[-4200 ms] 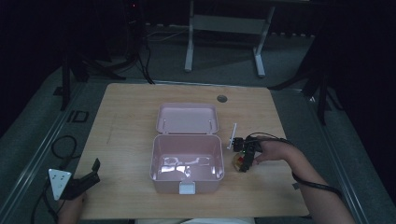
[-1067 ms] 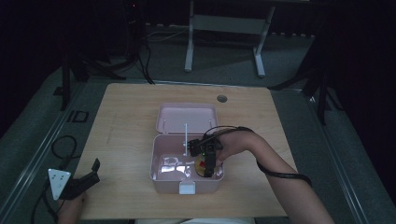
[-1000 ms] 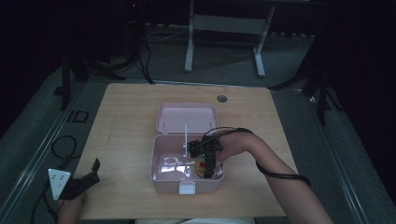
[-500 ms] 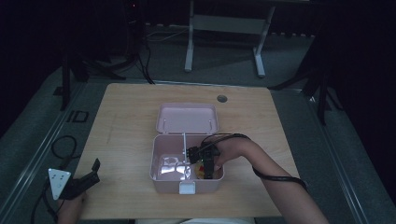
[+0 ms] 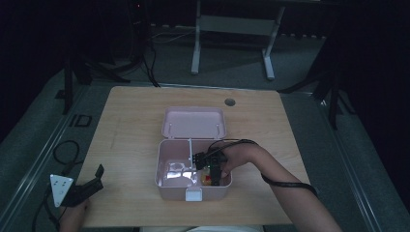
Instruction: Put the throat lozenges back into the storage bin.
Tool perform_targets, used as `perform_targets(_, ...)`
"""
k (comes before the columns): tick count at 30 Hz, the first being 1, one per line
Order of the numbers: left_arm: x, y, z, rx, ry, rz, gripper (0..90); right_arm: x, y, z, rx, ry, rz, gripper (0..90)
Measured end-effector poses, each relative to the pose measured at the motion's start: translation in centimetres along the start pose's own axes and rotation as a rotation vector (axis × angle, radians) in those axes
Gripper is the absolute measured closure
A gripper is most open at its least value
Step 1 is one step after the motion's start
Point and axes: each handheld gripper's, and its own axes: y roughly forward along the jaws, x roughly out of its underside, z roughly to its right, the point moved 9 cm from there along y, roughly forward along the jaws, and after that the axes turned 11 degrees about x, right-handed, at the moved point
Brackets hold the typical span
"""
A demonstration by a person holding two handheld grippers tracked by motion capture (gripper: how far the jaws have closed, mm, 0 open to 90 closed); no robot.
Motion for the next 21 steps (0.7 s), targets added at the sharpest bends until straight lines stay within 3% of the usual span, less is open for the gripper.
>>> perform_targets(10, 0.0, 0.0, 0.0, 0.0, 0.001, -0.002, 2.4, 0.3, -3.9, 0.4, 0.016, 0.033, 0.093, 12.9)
perform_targets(17, 0.0, 0.0, 0.0, -0.002, 0.003, -0.002, 2.4, 1.6, -7.7, 0.9, 0.062, 0.072, 0.203, 12.8)
perform_targets(21, 0.0, 0.0, 0.0, -0.002, 0.003, 0.0, 2.4, 3.4, -9.1, 1.3, 0.108, 0.097, 0.243, 12.7)
